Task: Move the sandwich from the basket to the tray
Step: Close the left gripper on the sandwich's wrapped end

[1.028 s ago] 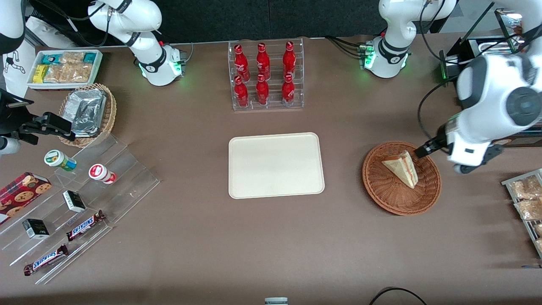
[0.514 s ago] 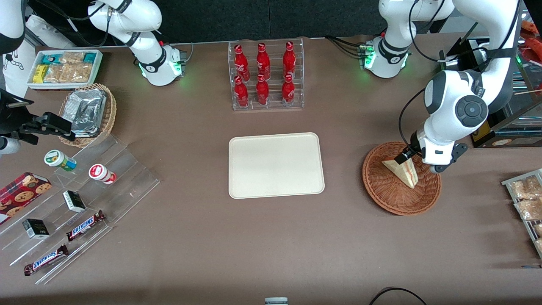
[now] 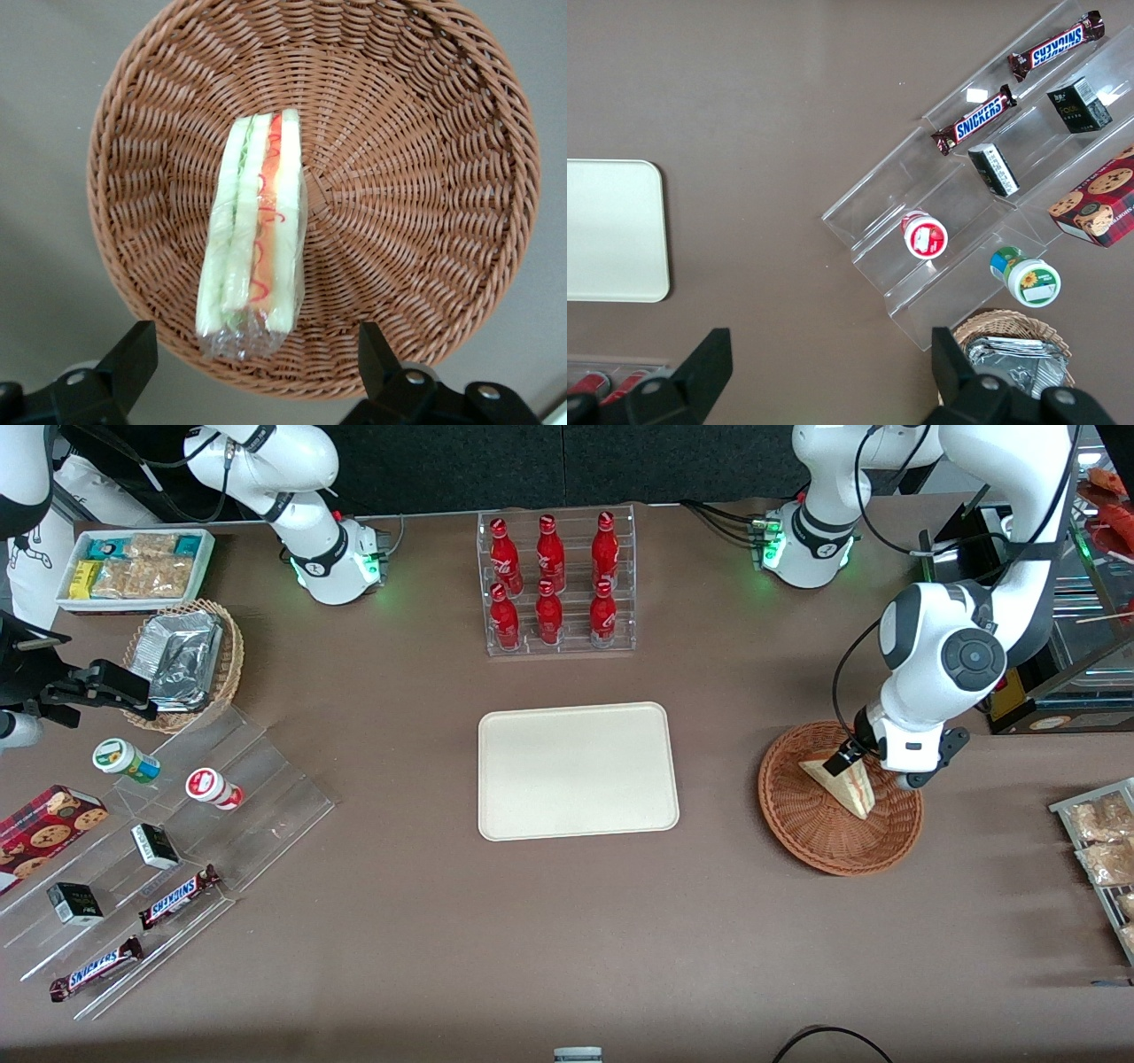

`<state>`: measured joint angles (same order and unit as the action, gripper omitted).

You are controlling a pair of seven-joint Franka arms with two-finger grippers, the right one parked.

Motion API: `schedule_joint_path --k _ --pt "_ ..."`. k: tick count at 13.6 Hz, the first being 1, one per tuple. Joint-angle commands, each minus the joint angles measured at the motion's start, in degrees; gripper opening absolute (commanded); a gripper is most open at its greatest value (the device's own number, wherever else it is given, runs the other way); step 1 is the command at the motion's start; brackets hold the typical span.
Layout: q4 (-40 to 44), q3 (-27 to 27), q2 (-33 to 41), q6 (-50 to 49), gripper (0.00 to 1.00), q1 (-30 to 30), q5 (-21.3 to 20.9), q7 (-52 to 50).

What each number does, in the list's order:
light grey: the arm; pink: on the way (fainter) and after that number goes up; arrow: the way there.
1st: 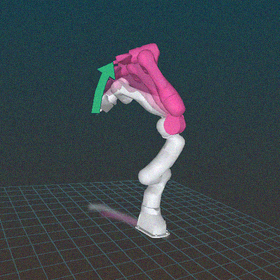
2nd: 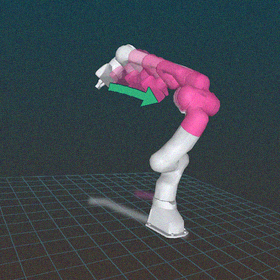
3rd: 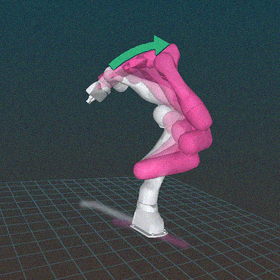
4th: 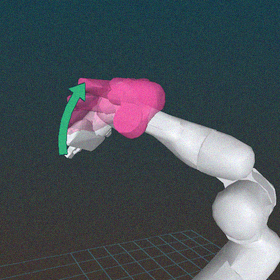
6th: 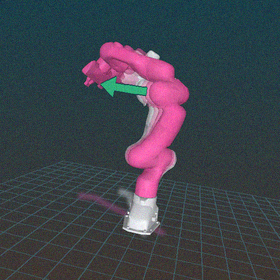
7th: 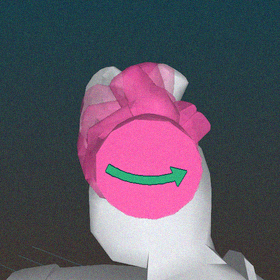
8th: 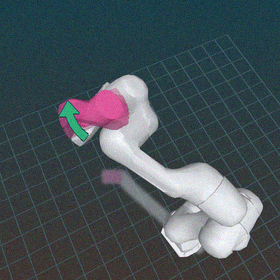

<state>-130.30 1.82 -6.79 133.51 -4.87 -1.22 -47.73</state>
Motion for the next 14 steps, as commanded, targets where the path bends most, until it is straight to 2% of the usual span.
schedule_joint_path --k 1,6,8,9,10,12,14 --pt "-1.27 -0.06 -1.65 4.11 1.0 0.03 -1.16 -1.49" --pt "-2.42 -0.32 -4.72 8.34 1.0 0.04 -1.16 -1.49" --pt "-2.5 -0.41 -5.25 9.04 0.96 0.47 -1.16 -1.49" --pt "-2.5 -0.41 -5.43 9.05 0.86 1.08 -1.16 -1.49" --pt "-2.85 -0.41 -5.25 8.96 0.52 1.18 -1.24 -1.4" --pt "-2.51 -0.59 -5.43 8.96 0.26 1.27 -1.24 -1.23" --pt "-2.59 -0.68 -5.34 8.78 0.07 1.27 -1.24 -1.14"
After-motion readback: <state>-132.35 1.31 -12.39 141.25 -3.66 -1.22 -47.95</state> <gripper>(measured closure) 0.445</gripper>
